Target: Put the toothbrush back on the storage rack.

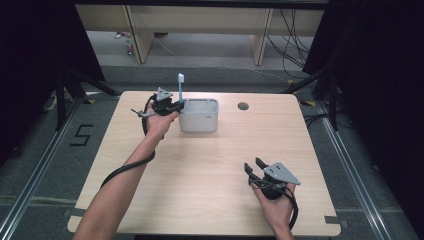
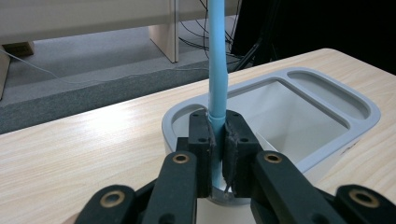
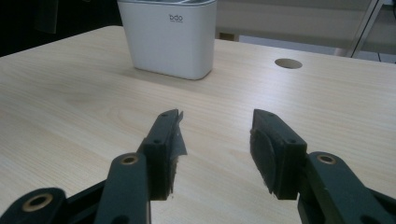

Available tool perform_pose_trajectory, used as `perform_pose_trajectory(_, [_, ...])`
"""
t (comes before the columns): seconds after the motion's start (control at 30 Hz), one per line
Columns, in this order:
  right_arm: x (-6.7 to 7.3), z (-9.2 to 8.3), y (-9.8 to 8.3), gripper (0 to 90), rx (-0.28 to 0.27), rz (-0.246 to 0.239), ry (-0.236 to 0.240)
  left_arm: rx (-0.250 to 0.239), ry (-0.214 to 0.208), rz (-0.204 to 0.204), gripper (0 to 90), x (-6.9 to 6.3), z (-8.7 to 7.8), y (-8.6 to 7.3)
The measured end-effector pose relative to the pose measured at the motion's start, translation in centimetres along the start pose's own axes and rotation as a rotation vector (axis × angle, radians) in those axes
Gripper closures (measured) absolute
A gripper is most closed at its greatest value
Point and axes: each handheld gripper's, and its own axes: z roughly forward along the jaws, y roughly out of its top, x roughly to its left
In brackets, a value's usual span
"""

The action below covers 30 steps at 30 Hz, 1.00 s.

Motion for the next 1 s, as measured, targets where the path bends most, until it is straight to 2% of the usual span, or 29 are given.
perform_pose_trajectory(0.17, [0.0,0.0,0.0,52.8,-0.003,0.002,-0.001,-0.009,-0.002,-0.003,75.6,0.0,-0.3,-0.1])
perform_pose_trajectory(0.2, [0.1,0.0,0.0,52.8,-0.004,0.021,0.011,-0.014,-0.006,-0.014,72.3,0.1,-0.6,-0.1])
perform_pose_trajectory(0.23, [-0.1,-0.1,0.1,52.8,-0.005,0.000,-0.001,-0.014,-0.002,-0.017,68.7,0.1,-0.7,-0.2])
perform_pose_trajectory(0.27, [0.2,-0.2,0.1,52.8,0.009,0.042,0.005,-0.016,0.001,-0.016,64.0,0.1,-0.9,-0.2])
perform_pose_trajectory(0.3, [0.3,-0.2,0.1,52.8,0.007,0.049,-0.003,-0.020,0.000,-0.020,59.3,0.1,-1.1,-0.2])
perform_pose_trajectory(0.37, [0.2,-0.2,0.1,52.7,0.004,0.039,-0.003,-0.021,0.007,-0.032,52.5,0.1,-1.5,-0.3])
perform_pose_trajectory(0.4, [0.0,-0.1,0.1,52.6,-0.009,0.010,-0.008,-0.021,0.007,-0.032,48.7,0.1,-1.5,-0.3])
perform_pose_trajectory(0.47, [-0.1,0.0,0.1,52.5,-0.006,0.008,0.009,-0.023,0.010,-0.018,44.7,0.1,-2.1,-0.4])
perform_pose_trajectory(0.57, [0.0,-0.1,0.1,52.3,0.001,0.029,0.013,-0.025,-0.001,-0.016,42.3,0.1,-2.8,-0.7])
perform_pose_trajectory(0.63, [-0.2,-0.1,0.1,52.2,-0.010,-0.003,-0.006,-0.025,-0.006,-0.018,41.9,0.1,-3.2,-0.9])
perform_pose_trajectory(0.7, [-0.2,-0.1,0.1,52.1,-0.011,-0.003,-0.009,-0.027,-0.014,-0.022,41.5,0.0,-3.6,-1.1])
perform_pose_trajectory(0.8, [0.1,-0.2,0.0,51.9,0.012,0.054,-0.002,-0.036,-0.020,-0.020,41.1,-0.2,-4.4,-1.2])
perform_pose_trajectory(0.83, [0.1,-0.2,0.0,51.9,0.012,0.054,-0.002,-0.036,-0.020,-0.020,41.0,-0.2,-4.4,-1.2])
perform_pose_trajectory(0.87, [-0.2,-0.1,0.0,51.8,0.004,0.022,-0.004,-0.035,-0.028,-0.016,41.0,-0.4,-4.9,-1.5])
perform_pose_trajectory(0.97, [-0.3,-0.1,0.0,51.7,0.004,0.011,0.002,-0.035,-0.028,-0.012,40.9,-0.5,-5.3,-1.7])
perform_pose_trajectory(1.0, [-0.2,-0.1,0.0,51.6,0.017,0.040,0.008,-0.035,-0.028,-0.012,40.8,-0.6,-5.8,-1.9])
